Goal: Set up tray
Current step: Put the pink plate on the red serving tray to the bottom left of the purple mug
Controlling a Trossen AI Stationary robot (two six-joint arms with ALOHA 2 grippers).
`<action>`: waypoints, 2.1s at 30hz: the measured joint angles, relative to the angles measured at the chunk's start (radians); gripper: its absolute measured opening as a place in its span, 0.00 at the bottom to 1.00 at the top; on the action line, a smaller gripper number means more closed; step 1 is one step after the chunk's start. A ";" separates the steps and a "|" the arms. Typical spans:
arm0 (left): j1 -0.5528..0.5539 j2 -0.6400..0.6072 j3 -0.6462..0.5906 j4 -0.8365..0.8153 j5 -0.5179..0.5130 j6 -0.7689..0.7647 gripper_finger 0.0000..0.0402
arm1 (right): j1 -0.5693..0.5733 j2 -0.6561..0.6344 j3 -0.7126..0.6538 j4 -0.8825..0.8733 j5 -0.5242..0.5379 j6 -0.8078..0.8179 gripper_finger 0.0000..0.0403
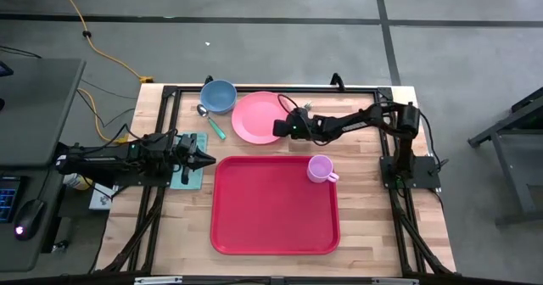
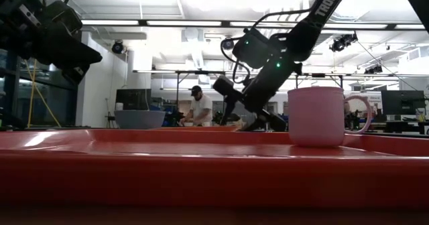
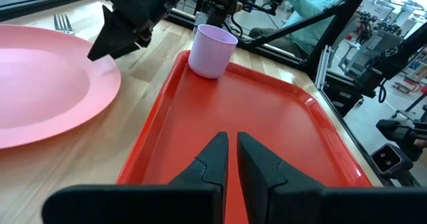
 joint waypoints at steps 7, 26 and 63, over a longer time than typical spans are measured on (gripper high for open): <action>0.000 0.000 0.000 0.000 0.001 0.000 0.16 | -0.003 0.000 0.000 0.006 0.023 0.000 0.50; 0.000 0.000 0.000 -0.001 0.002 0.008 0.16 | -0.003 0.000 0.000 0.011 0.013 0.005 0.36; 0.000 0.000 0.001 -0.002 0.002 0.001 0.16 | 0.006 -0.035 0.000 -0.057 -0.009 -0.067 0.00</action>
